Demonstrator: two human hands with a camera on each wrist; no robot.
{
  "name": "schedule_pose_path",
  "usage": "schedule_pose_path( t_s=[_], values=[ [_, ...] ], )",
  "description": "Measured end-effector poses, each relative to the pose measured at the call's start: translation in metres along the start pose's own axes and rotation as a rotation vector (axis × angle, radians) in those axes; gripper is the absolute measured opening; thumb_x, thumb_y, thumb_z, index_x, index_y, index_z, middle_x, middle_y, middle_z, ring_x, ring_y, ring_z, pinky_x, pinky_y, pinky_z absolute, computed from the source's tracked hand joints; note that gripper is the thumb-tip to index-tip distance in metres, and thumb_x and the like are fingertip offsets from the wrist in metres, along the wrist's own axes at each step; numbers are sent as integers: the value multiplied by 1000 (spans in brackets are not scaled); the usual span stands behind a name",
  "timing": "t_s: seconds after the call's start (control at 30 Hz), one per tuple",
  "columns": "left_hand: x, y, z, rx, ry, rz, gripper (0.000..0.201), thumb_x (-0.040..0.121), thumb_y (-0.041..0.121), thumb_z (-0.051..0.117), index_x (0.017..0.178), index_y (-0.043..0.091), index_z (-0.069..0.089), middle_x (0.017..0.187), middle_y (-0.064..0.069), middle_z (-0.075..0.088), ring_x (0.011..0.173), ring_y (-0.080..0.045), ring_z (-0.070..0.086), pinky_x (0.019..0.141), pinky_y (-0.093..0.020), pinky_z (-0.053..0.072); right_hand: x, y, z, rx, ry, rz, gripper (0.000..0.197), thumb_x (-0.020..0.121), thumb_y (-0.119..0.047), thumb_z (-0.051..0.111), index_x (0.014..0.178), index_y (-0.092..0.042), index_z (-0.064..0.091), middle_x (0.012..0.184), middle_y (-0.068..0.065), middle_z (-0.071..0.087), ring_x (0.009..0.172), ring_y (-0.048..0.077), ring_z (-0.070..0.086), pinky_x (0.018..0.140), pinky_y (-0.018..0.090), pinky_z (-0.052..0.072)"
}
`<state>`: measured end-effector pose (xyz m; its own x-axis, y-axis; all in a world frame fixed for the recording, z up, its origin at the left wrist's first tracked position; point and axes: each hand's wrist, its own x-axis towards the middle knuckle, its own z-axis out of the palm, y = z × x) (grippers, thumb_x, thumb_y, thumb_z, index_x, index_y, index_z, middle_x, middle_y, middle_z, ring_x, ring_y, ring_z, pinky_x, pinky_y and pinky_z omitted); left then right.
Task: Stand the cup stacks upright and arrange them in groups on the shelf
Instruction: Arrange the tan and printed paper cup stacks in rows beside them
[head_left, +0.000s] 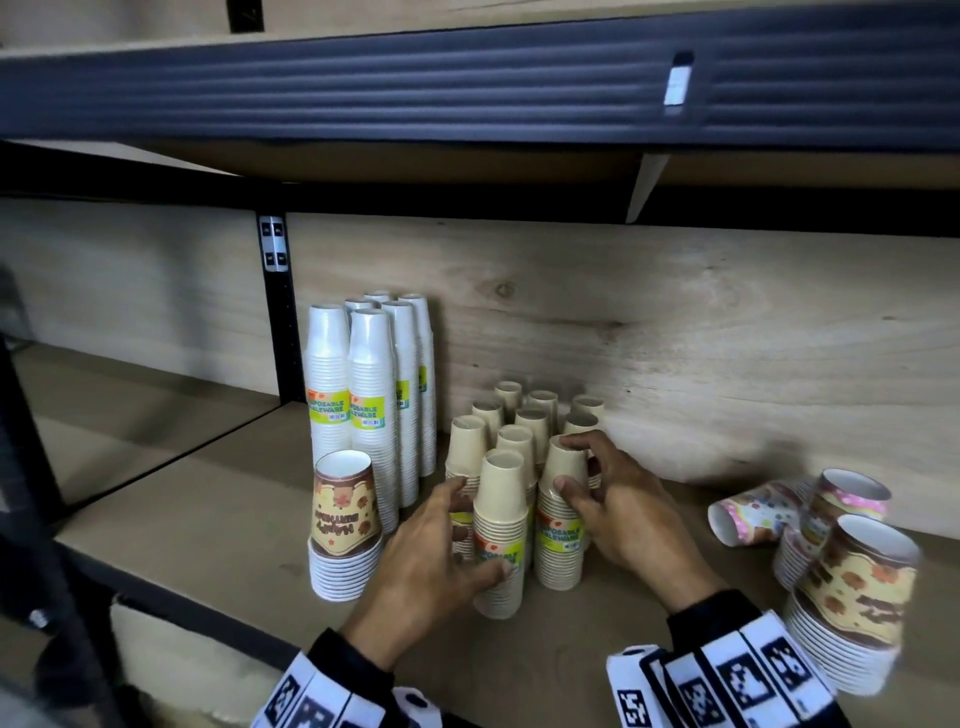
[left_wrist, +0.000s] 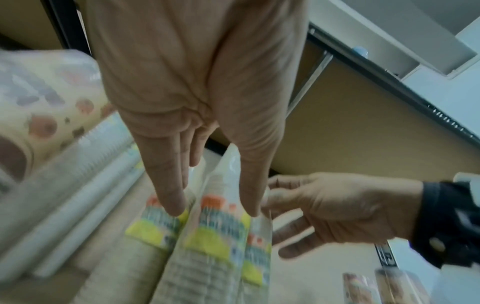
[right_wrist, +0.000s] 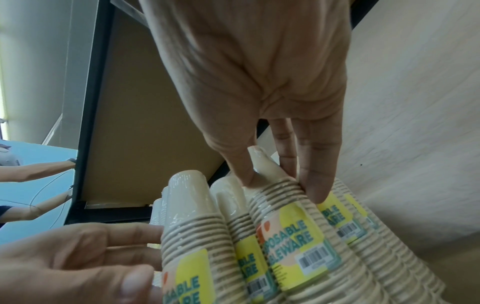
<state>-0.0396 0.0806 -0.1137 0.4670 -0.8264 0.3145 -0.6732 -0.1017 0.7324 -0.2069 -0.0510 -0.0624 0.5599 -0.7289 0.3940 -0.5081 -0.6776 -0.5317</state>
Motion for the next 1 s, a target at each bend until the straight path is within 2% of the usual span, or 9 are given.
schedule_pose_path(
  t_s=[0.13,0.23,0.37,0.47,0.53,0.63,0.8,0.9,1.0],
  values=[
    [-7,10,-26,-37,137,27,83,64,36,88,135,30,45,121,14,55,91,2,63,81,-26,58,1,2,2,-8,11,8,36,90,-38,62,122,-44,48,101,-18,59,96,21,65,86,35,51],
    [-8,16,-52,109,298,61,61,67,38,84,121,31,56,103,15,56,81,-6,61,77,-27,52,2,1,1,-17,9,13,36,90,-38,62,123,-43,48,99,-19,56,97,21,65,87,34,51],
    [-9,9,-77,296,446,24,48,74,43,78,118,34,61,109,5,47,98,-19,57,88,-35,50,2,-3,-2,-39,-8,23,36,91,-38,61,125,-42,48,110,-12,62,104,22,63,90,34,49],
    [-3,-10,-83,437,418,-87,56,73,46,78,125,34,60,135,-5,42,117,-31,49,99,-40,43,2,-6,-4,-40,-29,26,38,92,-37,60,128,-42,47,124,-8,63,111,21,60,94,33,47],
    [-1,-18,-82,420,356,-156,55,73,44,78,124,35,60,141,-7,43,120,-32,52,97,-40,43,1,-4,-4,-52,-49,23,41,93,-37,58,131,-42,45,129,-6,61,115,21,58,97,32,45],
    [-4,-22,-81,354,279,-165,46,79,34,75,122,37,58,128,-3,55,109,-27,60,82,-35,43,-2,-4,-5,-68,-71,11,50,94,-38,56,141,-41,39,142,-5,53,126,21,51,104,31,41],
    [-31,-2,-89,338,289,-143,46,75,37,78,112,47,53,103,5,54,97,-25,65,79,-37,47,-21,-6,-27,-141,20,37,60,93,-38,57,148,-36,33,141,4,51,129,28,45,106,33,35],
    [-51,26,-94,343,256,-123,61,70,43,81,121,48,49,104,11,53,99,-23,64,81,-37,46,-32,0,-53,-320,108,109,49,92,-42,56,140,-34,44,134,5,54,123,32,43,102,36,35],
    [-63,59,-89,263,183,-15,72,62,49,83,125,47,49,110,16,60,90,-11,66,81,-33,49,-42,23,-86,-467,168,234,46,91,-47,55,135,-36,49,132,3,54,124,32,37,100,41,36]
  ],
)
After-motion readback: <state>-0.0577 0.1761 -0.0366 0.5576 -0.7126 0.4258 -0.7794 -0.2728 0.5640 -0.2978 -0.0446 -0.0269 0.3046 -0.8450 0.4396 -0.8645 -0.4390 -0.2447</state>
